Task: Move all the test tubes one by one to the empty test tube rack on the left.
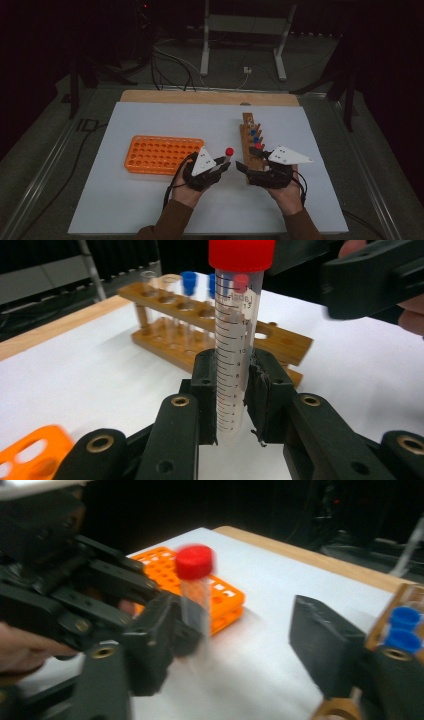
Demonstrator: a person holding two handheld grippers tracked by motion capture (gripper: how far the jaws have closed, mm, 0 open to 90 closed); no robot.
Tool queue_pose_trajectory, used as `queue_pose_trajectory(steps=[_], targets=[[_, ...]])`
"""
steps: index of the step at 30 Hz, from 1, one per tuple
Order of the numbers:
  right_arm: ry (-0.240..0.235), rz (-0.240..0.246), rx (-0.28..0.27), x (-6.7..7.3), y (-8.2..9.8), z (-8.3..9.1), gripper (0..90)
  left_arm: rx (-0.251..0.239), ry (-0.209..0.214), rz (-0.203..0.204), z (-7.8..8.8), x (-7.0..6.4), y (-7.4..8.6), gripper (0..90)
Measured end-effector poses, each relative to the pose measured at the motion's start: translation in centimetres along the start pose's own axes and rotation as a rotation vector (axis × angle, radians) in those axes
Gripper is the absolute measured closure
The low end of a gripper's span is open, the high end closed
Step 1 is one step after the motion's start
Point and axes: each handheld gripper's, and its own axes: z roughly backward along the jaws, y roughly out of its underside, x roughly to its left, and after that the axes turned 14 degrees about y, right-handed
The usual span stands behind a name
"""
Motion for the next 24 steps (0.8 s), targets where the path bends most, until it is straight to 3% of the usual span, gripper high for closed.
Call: queue_pose_trajectory(steps=[10,20,24], targets=[[0.086,-0.040,-0.008,-1.2,0.1,0.3,1.9,-0.031,-0.063,0.042,2.6,1.6,1.1,75.5],[0.099,-0.049,-0.002,-1.7,0.3,0.4,0.0,-0.048,-0.123,0.078,4.1,3.1,2.3,75.5],[0.100,-0.053,-0.005,-1.9,0.4,0.5,0.0,-0.031,-0.137,0.088,4.3,3.5,3.0,75.4]])
